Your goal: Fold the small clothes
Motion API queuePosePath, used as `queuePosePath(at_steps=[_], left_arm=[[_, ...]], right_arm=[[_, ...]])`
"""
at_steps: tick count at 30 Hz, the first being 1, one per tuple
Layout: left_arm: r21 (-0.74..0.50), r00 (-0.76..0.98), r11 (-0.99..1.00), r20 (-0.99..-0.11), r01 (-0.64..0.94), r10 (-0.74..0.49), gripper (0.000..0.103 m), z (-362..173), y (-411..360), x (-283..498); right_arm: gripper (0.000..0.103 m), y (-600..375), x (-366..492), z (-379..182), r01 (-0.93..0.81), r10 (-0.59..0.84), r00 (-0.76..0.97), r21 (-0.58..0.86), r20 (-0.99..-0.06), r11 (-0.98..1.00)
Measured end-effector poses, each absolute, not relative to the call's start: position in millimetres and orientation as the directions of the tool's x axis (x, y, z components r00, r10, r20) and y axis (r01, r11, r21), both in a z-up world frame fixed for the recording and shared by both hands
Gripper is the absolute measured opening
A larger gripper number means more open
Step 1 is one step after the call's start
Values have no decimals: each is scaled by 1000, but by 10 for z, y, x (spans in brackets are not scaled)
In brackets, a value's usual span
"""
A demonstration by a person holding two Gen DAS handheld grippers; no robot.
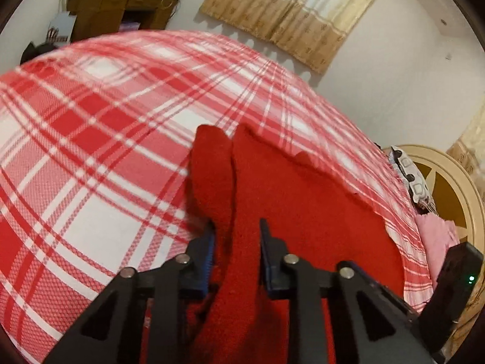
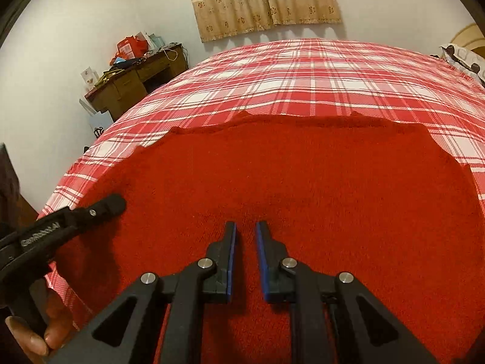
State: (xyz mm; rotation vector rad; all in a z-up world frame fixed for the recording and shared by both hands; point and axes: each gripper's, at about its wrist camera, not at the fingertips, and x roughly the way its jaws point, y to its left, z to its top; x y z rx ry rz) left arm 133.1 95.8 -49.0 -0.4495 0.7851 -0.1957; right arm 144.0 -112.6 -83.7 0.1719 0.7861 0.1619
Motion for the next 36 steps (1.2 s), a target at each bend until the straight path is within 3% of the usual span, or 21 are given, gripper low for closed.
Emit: queuePosePath(at_steps=[10, 16, 18, 20, 21, 32, 33, 34, 36], left_arm=[[-317, 700, 927, -615, 202, -363, 24, -355, 372, 1266], [-254, 712, 940, -616, 226, -337, 24, -394, 299, 1263], [-240, 716, 943, -614, 232, -332, 24, -396, 284, 1252], [-227, 719, 944, -613, 238, -329, 24, -389, 249, 1223], [-223, 720, 945, -612, 241, -328, 24, -384, 230, 1217], [-237, 715, 935, -603, 263, -354, 25, -404, 227, 1197], [-235, 715, 935, -603, 266, -355, 25, -408, 228, 1193], [-237, 715, 934, -602, 266, -356, 25, -410, 233, 1191], [-248, 715, 933, -601, 260, -359, 25, -409, 257, 1195]], right_arm=[[14, -1257, 1417, -812, -78, 264, 691, 293, -673, 953], [16, -1484, 1462, -648, -96, 422, 659, 487, -622, 868], [34, -1512, 1525, -578, -114, 476, 646, 541, -597, 833], [64, -1498, 1571, -512, -134, 508, 640, 568, -576, 812], [65, -1475, 1608, -476, -148, 521, 639, 575, -565, 805], [64, -843, 2057, -512, -321, 622, 481, 536, -618, 781], [56, -800, 2072, -526, -326, 607, 477, 513, -635, 794], [33, -756, 2082, -543, -325, 584, 478, 485, -657, 812], [25, -749, 2091, -572, -310, 556, 481, 462, -677, 831]])
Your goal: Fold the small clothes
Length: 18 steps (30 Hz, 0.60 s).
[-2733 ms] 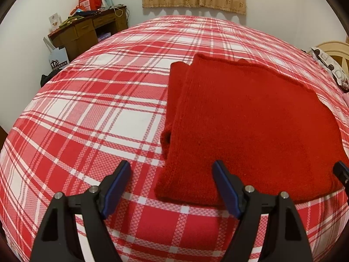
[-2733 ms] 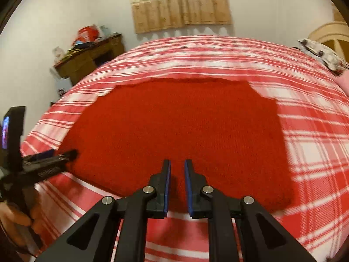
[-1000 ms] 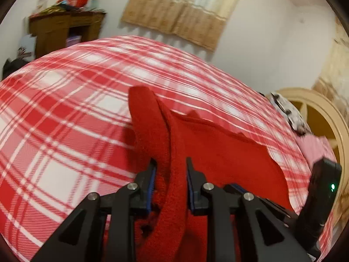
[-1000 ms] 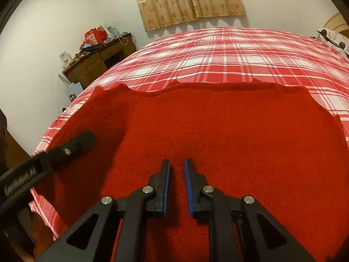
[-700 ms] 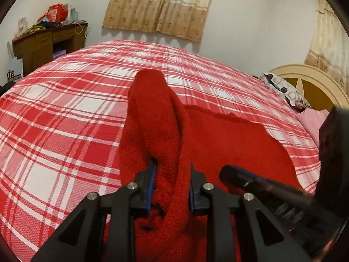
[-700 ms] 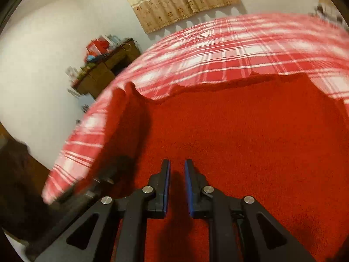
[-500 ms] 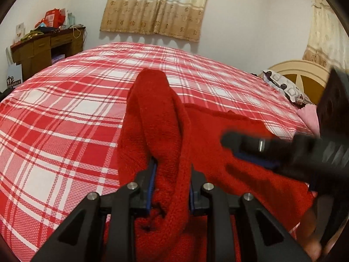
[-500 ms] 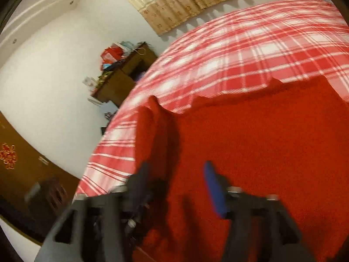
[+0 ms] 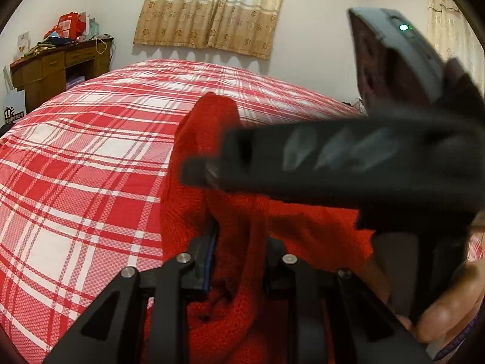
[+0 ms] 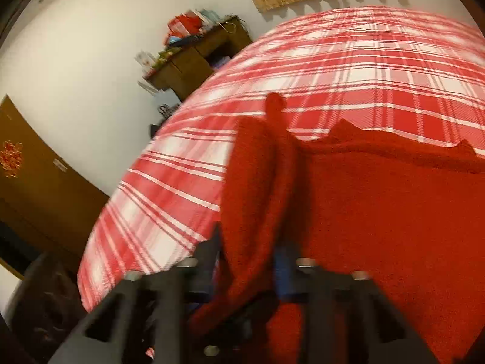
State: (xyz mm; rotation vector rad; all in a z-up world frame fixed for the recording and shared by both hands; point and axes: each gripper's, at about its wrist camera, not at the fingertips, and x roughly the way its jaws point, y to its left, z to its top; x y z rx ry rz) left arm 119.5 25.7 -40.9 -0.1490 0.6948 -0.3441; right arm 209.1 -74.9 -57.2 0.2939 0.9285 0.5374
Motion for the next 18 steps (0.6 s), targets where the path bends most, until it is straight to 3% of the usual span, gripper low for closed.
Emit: queuePosePath(at_steps=[7, 12, 18], left_arm=[[-208, 710, 935, -609, 287, -354, 24, -310, 123, 1103], [-237, 678, 906, -604, 351, -420, 24, -120, -93, 1022], [-217, 633, 888, -635, 405, -444, 24, -138, -519, 1007]], right_arm=[[22, -1077, 1964, -510, -262, 576, 516, 524, -634, 811], [21, -1492, 1813, -355, -241, 585, 551, 558, -595, 794], [21, -1922, 1714, -482, -153, 535, 569, 559, -625, 815]])
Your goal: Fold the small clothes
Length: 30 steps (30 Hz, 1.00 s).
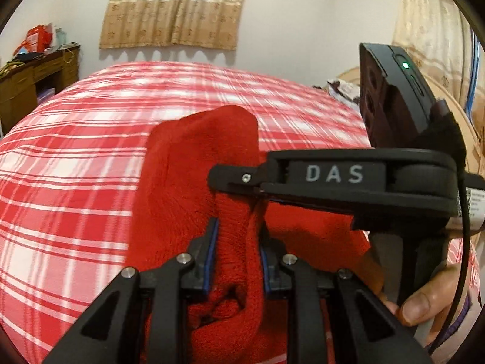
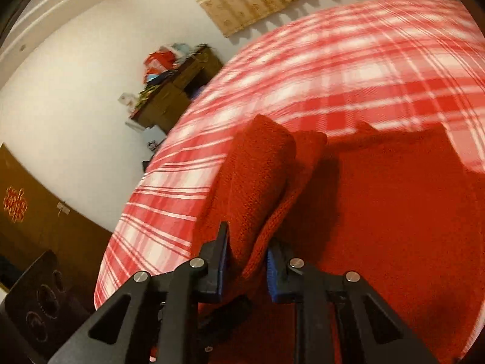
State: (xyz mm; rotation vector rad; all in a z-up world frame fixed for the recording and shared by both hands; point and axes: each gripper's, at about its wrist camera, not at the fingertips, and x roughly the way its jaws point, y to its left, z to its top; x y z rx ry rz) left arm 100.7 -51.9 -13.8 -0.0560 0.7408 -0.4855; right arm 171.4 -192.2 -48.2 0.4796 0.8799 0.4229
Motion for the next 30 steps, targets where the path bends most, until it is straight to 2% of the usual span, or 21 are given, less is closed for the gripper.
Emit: queuePosePath(at_steps=[3, 7, 10, 13, 15, 17, 21, 26, 30], left_arm=[[-190, 601, 885, -672, 426, -433, 24, -257, -714, 1012], [-98, 624, 885, -674, 455, -395, 25, -277, -810, 927], [-160, 593, 867, -670, 473, -447, 28, -156, -649, 943], [-200, 600, 862, -645, 465, -473, 45, -33, -355, 865], [-208, 618, 864, -625, 458, -478, 60, 2, -140, 701], [-196, 637, 874, -617, 444, -462, 68, 6, 29, 570], [-155, 629, 863, -624, 481, -463, 68, -103, 96, 414], [-5, 650, 835, -626, 550, -431, 69, -177, -226, 350], [224, 737, 797, -573, 561, -357, 73, -217, -497, 218]], right_arm=[[21, -2093, 1709, -693, -89, 515, 551, 568, -656, 818], [21, -2308, 1707, -897, -43, 594, 549, 690, -588, 723], [19, -2344, 1708, -929, -52, 607, 556, 704, -568, 708], [19, -2354, 1691, -932, -49, 607, 559, 708, -565, 704], [19, -2363, 1689, -924, -44, 600, 559, 702, -572, 711], [19, -2343, 1707, -914, -40, 595, 558, 697, -579, 716], [19, -2322, 1712, -903, -24, 589, 556, 698, -586, 716], [19, -2309, 1723, -888, -3, 583, 549, 696, -599, 718], [19, -2287, 1741, -872, -5, 579, 538, 684, -613, 729]])
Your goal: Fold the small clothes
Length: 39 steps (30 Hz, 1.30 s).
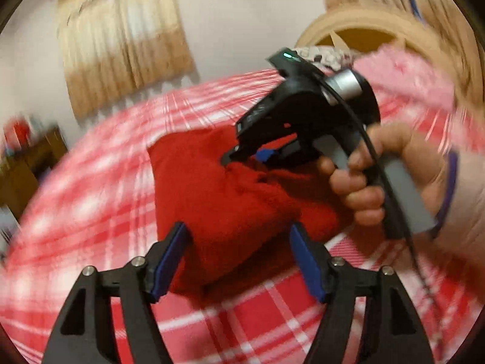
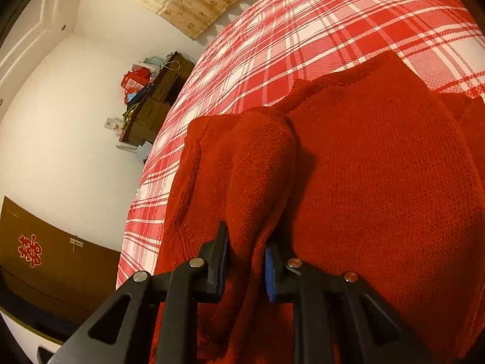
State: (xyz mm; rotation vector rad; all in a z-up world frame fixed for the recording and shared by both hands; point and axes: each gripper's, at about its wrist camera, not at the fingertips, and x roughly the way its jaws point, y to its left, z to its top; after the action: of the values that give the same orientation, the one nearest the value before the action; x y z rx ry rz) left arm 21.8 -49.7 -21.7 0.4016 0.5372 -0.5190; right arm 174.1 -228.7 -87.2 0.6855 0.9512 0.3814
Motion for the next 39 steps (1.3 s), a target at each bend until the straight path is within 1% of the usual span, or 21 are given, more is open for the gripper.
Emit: queuePosePath(at_steps=[1, 3, 7, 9, 10, 12, 15, 16, 19, 20, 21, 22, 25, 28, 32, 35, 39], left_arm=[[286, 757, 784, -567, 550, -325, 73, -264, -570, 228], [344, 774, 769, -563, 539, -290, 73, -330, -643, 279], [404, 789, 742, -555, 534, -265, 71, -407, -746, 369], [397, 789, 741, -545, 541, -284, 58, -377, -760, 371], [376, 783, 747, -545, 548, -300, 55, -347, -750, 385], [325, 765, 760, -553, 563, -331, 39, -304, -674, 390], [238, 737, 785, -569, 573, -365, 29, -266, -598, 477], [185, 719, 793, -574, 581, -392, 29, -240, -550, 496], [92, 692, 805, -573, 587, -439, 28, -192, -478, 527], [73, 688, 808, -573, 584, -445, 24, -184, -458, 535], [52, 682, 812, -575, 582, -452, 23, -174, -441, 545], [37, 676, 812, -577, 582, -458, 23, -175, -437, 554], [12, 671, 811, -568, 585, -476, 23, -123, -443, 546], [-6, 673, 800, -536, 601, -510, 23, -5, -495, 477], [-51, 645, 771, -515, 635, -565, 23, 85, -653, 472], [-81, 611, 739, -507, 669, -608, 23, 117, -855, 468], [-73, 574, 701, -517, 709, -635, 23, 57, -1157, 429]], right_arm=[[19, -2285, 1749, -866, -6, 580, 534, 683, -615, 730], [19, -2293, 1760, -865, -8, 586, 526, 686, -616, 728], [19, -2333, 1752, -885, -11, 601, 522, 700, -605, 714], [20, -2350, 1749, -890, -16, 603, 521, 699, -604, 715], [22, -2347, 1747, -880, -19, 602, 519, 696, -606, 718], [25, -2355, 1736, -824, -22, 590, 524, 683, -614, 730], [28, -2385, 1743, -767, -25, 586, 539, 684, -605, 729], [29, -2401, 1753, -770, -20, 594, 540, 696, -597, 718], [29, -2444, 1772, -829, -8, 618, 545, 734, -566, 679], [24, -2423, 1769, -821, -17, 603, 552, 716, -575, 698], [21, -2402, 1757, -795, -28, 585, 557, 690, -590, 723], [20, -2359, 1733, -737, -44, 557, 566, 653, -607, 756], [19, -2318, 1655, -492, -93, 520, 611, 598, -597, 796], [19, -2401, 1589, -180, -144, 504, 649, 559, -569, 816], [19, -2550, 1532, 103, -177, 457, 666, 470, -589, 865], [19, -2790, 1474, 167, -157, 391, 684, 398, -616, 904], [19, -3160, 1468, 15, -98, 352, 677, 395, -646, 914]])
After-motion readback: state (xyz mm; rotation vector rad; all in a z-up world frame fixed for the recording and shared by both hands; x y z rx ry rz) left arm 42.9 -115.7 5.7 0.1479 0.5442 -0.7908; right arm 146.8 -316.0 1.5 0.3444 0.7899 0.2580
